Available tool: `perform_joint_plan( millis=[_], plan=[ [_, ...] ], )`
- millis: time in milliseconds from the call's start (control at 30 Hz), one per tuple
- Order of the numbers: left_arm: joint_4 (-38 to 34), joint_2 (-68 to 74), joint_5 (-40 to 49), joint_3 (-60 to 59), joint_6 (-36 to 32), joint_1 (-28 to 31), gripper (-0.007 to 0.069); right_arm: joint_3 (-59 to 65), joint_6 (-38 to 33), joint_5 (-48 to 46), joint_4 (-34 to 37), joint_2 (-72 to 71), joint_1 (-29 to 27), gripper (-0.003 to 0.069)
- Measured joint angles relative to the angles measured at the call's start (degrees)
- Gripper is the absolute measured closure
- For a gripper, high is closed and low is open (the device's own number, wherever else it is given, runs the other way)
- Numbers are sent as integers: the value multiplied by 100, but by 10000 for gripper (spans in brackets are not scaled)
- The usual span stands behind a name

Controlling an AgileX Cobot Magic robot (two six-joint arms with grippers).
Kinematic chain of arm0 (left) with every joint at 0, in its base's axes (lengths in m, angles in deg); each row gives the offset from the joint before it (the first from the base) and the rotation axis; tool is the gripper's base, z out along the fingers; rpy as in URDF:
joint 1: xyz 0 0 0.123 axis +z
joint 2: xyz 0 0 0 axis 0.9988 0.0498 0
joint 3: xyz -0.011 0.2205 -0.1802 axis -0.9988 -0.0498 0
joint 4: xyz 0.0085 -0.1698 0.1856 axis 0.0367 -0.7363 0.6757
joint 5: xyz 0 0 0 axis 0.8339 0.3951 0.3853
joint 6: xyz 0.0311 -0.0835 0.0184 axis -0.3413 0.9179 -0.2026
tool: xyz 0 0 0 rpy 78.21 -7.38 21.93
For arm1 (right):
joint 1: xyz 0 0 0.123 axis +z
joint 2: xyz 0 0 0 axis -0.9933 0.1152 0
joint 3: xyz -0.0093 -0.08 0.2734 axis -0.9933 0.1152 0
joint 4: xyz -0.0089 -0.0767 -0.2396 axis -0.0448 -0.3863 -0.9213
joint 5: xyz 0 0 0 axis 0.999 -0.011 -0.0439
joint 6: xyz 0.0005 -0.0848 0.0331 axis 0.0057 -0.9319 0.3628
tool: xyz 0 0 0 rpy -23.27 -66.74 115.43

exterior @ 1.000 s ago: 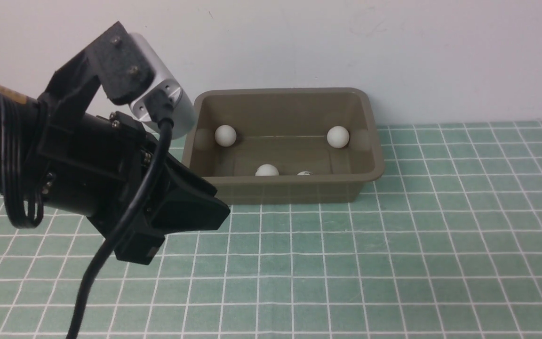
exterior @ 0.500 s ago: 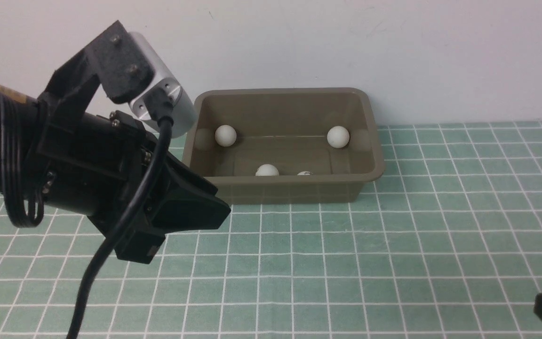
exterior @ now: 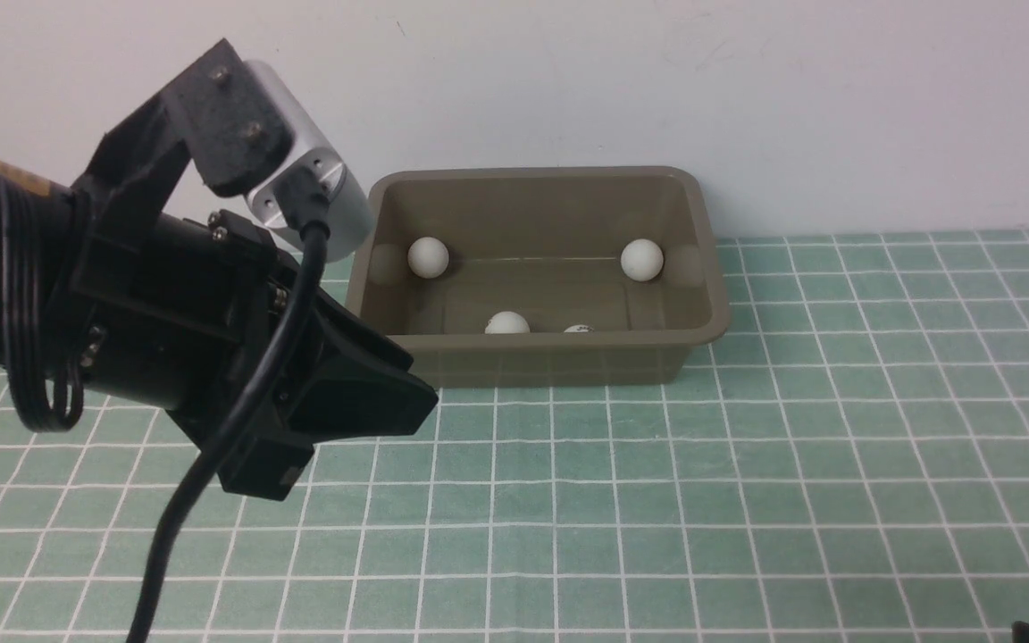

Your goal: Put the table tennis balls in the box on the green coffee tablecloth.

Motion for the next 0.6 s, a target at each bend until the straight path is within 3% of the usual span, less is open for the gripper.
perform_joint_plan(
  millis=[600],
  plan=[
    [-727, 0, -458, 0, 0, 0, 419, 2, 0, 5, 0, 0, 0, 435]
  ],
)
